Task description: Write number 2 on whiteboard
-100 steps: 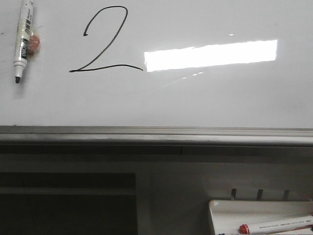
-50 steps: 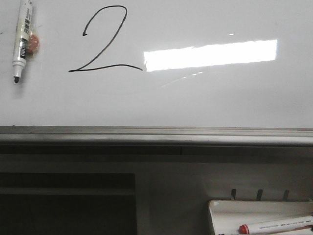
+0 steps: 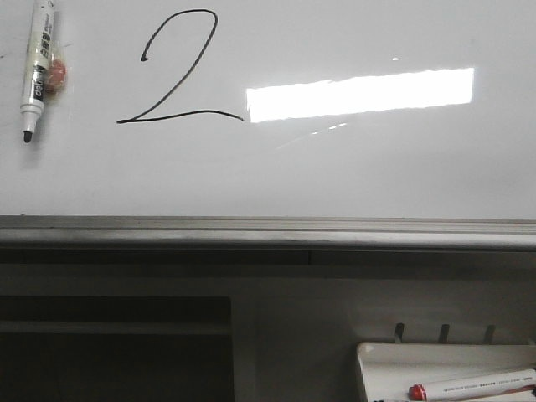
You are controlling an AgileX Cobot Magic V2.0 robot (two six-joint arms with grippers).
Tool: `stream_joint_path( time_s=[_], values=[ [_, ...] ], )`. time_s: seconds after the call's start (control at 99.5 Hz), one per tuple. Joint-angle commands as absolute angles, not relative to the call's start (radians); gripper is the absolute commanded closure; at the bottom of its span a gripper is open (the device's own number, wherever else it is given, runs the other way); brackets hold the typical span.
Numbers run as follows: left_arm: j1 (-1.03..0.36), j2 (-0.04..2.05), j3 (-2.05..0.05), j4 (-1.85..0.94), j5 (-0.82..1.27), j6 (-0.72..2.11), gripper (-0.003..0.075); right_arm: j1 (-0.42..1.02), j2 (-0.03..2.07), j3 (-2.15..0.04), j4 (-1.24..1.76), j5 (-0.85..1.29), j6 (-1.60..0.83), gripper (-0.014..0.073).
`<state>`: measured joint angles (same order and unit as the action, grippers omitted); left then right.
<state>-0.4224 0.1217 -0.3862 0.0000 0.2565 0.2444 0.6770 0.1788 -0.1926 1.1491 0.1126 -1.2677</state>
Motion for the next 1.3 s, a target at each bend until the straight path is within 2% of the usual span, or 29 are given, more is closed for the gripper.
stream_joint_path(
  time_s=[0.0,0.141,0.281,0.543,0.764,0.995,1.286],
  values=[
    [-0.334,0.134,-0.382,0.024,0.117,0.138,0.0741,0.676,0.188,-0.220,1.158,0.089,-1.270,0.0662],
    [-0.182,0.130,-0.326,0.024,0.113,0.068,0.0741,0.676,0.188,-0.220,1.158,0.089,-1.270,0.0662],
    [-0.098,0.086,-0.260,0.024,0.113,0.068,0.0741,0.676,0.188,-0.220,1.158,0.089,-1.270,0.0662],
    [-0.065,-0.027,-0.099,0.009,0.113,0.068,0.0741,0.676,0.188,-0.220,1.158,0.089,-1.270,0.0662],
    [-0.063,-0.031,0.011,0.000,0.090,0.000,0.0741,0.676,0.188,-0.220,1.158,0.089,-1.270,0.0662],
    [-0.022,-0.031,0.011,0.030,0.273,-0.064,0.0741,0.676,0.188,-0.220,1.158,0.089,-1.270,0.0662],
    [-0.014,-0.031,0.013,0.035,0.270,-0.062,0.0741,0.676,0.188,-0.220,1.158,0.089,-1.270,0.0662]
  ],
)
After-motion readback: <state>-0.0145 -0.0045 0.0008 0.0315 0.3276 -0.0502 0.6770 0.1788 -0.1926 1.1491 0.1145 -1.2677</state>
